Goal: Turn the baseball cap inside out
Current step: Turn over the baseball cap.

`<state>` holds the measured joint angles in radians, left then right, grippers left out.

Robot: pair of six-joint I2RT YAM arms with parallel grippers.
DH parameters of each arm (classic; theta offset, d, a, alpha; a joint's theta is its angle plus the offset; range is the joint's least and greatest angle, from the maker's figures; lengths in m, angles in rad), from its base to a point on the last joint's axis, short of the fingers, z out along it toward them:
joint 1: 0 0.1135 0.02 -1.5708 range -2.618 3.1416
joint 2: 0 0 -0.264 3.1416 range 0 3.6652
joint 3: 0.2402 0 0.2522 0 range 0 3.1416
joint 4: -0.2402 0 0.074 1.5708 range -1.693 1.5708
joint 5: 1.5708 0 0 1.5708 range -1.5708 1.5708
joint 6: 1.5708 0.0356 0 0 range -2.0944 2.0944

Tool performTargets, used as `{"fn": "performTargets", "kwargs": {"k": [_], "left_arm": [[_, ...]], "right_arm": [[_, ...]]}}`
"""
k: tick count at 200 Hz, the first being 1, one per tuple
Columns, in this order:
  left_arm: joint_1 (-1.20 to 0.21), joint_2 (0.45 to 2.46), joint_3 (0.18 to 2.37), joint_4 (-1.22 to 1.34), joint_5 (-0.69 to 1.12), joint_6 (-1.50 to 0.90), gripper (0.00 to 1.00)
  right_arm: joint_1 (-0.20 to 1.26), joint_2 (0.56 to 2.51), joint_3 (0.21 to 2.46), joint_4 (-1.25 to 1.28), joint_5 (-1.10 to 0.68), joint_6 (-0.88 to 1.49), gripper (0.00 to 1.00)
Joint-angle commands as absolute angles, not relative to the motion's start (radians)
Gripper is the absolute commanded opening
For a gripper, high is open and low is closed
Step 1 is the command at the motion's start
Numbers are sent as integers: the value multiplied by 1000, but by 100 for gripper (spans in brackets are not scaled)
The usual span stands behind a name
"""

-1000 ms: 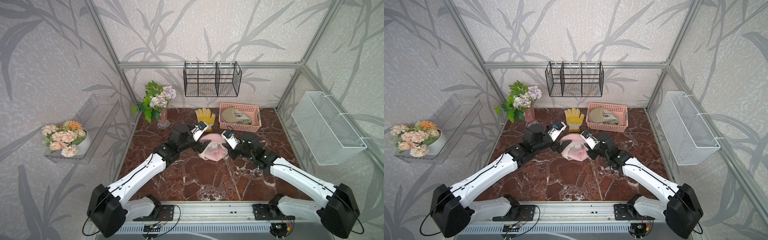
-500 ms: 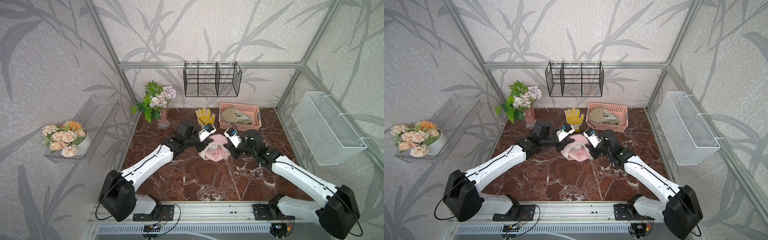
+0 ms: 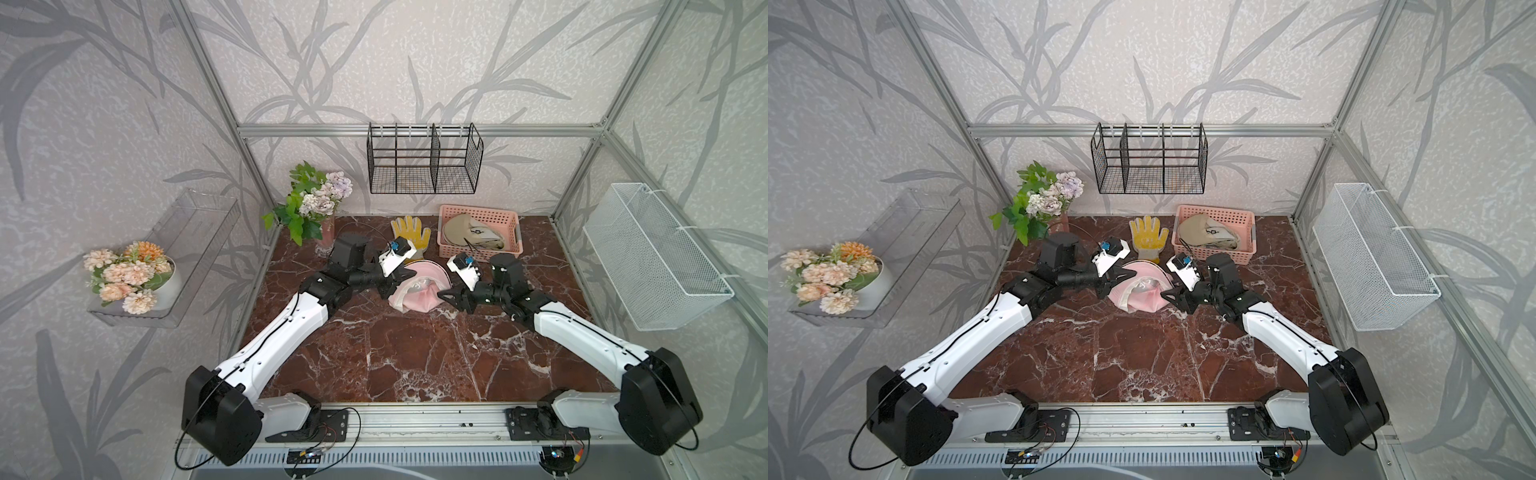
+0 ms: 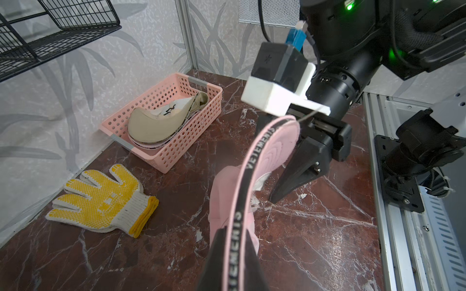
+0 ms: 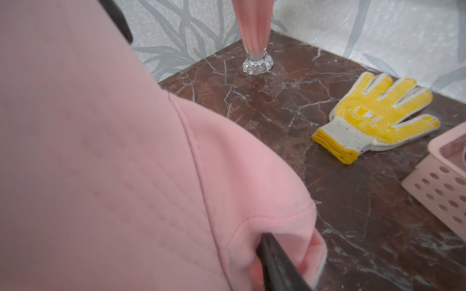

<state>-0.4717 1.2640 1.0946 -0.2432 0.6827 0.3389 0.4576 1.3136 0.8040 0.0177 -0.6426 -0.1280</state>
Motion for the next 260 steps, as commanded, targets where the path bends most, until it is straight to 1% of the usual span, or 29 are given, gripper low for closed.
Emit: {"fn": "performTargets", "kwargs": {"k": [1, 29, 56, 149, 168, 189, 201, 217, 230, 240, 260], "left_arm": [[-447, 1230, 1145, -185, 709, 308, 0], [-415, 1202, 1120, -91, 715, 241, 0], [-410, 1206, 1128, -77, 745, 233, 0], [-368, 1201, 1121, -21, 855, 184, 0], [-368, 1206, 1107, -25, 855, 183, 0], [-368, 1200, 1075, 1, 826, 163, 0], [-368, 1200, 1059, 15, 802, 145, 0], [-368, 1208, 1051, 11, 773, 129, 0], [-369, 1217, 1048, 2, 770, 120, 0], [-368, 1223, 1045, 1, 773, 109, 0], [-368, 1230, 1043, 0, 800, 85, 0]], "right_arm": [[453, 1326, 787, -1, -737, -159, 45], [453, 1338, 783, -46, -817, -174, 45], [453, 1344, 779, -68, -883, -178, 45], [456, 1406, 816, -105, -975, -195, 44], [456, 1405, 814, -57, -982, -152, 37], [457, 1389, 789, 80, -1008, -48, 19], [457, 1370, 764, 191, -1002, 37, 13], [457, 1335, 722, 345, -909, 152, 5], [459, 1306, 692, 422, -765, 226, 4], [466, 1287, 681, 427, -597, 266, 0], [502, 1265, 701, 322, -262, 285, 1]]}}
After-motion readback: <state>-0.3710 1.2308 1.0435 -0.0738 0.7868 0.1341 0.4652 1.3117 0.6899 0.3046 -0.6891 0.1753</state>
